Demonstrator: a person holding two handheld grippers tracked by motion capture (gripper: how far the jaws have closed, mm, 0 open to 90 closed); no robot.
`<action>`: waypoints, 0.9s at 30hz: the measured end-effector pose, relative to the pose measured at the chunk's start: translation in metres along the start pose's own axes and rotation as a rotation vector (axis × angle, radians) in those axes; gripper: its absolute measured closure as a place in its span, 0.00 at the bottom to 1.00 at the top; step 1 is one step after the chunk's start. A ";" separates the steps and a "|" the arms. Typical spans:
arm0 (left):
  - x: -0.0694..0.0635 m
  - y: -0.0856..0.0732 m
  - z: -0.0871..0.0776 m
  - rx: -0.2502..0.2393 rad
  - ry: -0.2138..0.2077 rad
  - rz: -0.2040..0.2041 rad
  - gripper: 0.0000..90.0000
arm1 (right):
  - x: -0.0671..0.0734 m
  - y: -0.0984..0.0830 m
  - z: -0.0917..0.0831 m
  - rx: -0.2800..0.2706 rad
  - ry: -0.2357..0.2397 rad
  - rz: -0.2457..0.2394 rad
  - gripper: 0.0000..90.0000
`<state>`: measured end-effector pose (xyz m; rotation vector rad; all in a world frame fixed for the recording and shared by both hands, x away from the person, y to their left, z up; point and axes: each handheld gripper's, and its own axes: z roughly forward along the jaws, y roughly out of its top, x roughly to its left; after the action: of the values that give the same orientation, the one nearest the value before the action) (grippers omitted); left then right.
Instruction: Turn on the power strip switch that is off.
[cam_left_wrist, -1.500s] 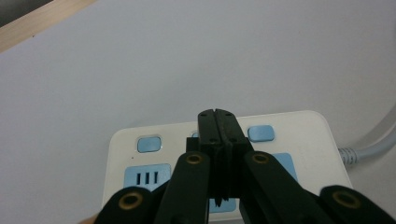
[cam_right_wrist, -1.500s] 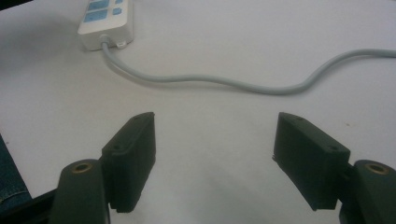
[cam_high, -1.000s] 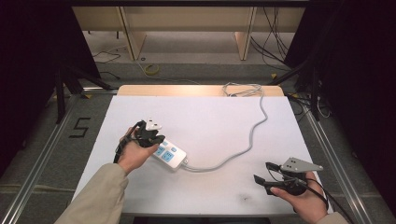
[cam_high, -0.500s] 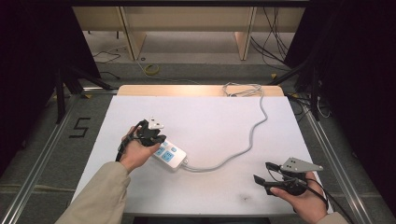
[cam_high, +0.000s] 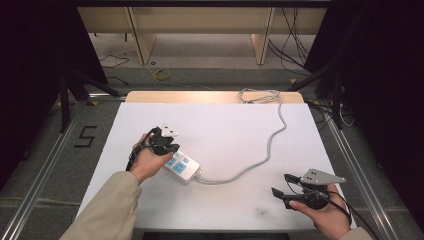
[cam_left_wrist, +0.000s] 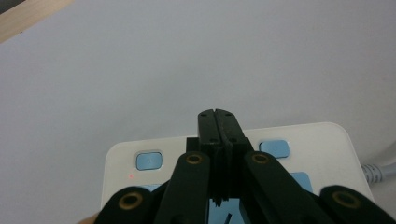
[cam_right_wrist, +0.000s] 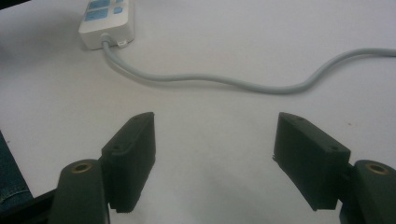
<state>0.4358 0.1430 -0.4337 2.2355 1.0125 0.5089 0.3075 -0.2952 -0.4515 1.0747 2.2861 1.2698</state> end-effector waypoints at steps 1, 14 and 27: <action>0.000 0.000 0.000 0.001 0.001 0.000 1.00 | 0.000 0.000 0.000 0.000 0.000 0.000 0.33; 0.002 0.003 0.002 0.011 0.004 0.002 1.00 | 0.000 0.000 0.000 0.001 0.000 -0.001 0.33; 0.002 0.006 0.006 0.027 0.005 0.008 1.00 | 0.000 0.000 0.000 0.004 -0.001 -0.002 0.33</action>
<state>0.4436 0.1390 -0.4338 2.2638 1.0185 0.5077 0.3075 -0.2949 -0.4516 1.0732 2.2895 1.2646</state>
